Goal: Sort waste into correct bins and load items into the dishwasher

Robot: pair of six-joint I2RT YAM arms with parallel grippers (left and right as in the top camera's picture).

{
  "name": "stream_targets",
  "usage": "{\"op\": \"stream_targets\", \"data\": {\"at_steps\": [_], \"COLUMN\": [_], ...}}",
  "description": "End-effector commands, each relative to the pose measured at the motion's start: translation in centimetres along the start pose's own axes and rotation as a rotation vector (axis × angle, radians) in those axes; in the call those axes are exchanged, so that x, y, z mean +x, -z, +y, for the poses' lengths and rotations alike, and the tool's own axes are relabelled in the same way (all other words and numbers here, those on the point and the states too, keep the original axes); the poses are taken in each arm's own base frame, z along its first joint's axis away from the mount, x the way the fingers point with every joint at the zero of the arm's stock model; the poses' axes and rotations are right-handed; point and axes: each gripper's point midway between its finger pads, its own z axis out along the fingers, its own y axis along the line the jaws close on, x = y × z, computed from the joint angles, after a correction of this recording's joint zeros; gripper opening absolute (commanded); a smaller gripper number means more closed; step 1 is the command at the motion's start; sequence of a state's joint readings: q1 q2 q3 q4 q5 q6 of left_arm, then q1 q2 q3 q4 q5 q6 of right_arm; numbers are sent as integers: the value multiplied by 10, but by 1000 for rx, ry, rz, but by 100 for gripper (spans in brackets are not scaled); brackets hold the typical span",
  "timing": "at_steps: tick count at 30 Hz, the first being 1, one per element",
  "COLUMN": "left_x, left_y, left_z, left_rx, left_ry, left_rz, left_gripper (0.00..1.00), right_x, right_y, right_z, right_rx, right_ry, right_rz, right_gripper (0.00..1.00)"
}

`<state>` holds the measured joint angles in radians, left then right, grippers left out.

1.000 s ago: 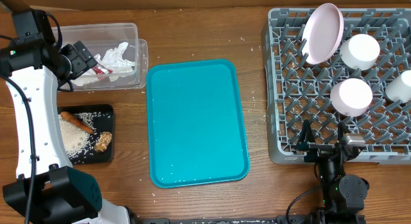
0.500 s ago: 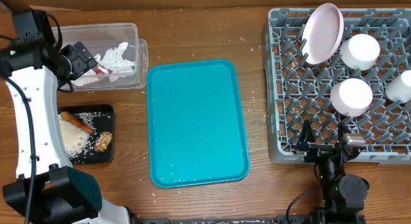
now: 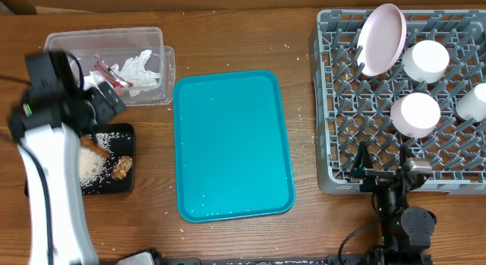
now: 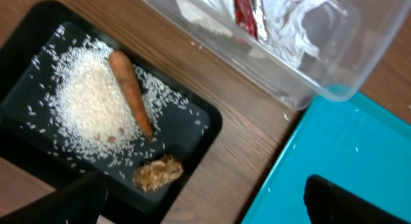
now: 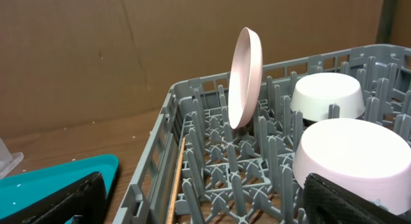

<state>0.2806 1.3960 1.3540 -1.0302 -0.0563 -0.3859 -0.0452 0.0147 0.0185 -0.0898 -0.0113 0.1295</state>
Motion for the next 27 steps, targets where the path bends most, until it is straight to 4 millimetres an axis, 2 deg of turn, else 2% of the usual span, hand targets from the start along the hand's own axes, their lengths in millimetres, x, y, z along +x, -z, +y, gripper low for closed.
{"op": "stream_targets", "data": {"at_steps": [1, 7, 14, 19, 27], "left_x": [29, 59, 79, 94, 107], "left_y": [1, -9, -13, -10, -6], "left_z": [-3, -42, -60, -64, -54], "left_rx": [74, 363, 518, 565, 571], "left_ry": [-59, -279, -336, -360, -354], "left_rz": [-64, -271, -529, -642, -709], "left_gripper": [100, 100, 100, 100, 100], "right_x": [0, 0, 0, 0, 0], "right_y": [0, 0, 0, 0, 0], "right_z": [-2, -2, -2, -2, -2], "right_rx": [9, 9, 9, 9, 9], "right_ry": [7, 7, 7, 7, 7], "right_rz": [-10, -10, -10, -10, -10], "right_gripper": [100, 100, 100, 100, 100]}}
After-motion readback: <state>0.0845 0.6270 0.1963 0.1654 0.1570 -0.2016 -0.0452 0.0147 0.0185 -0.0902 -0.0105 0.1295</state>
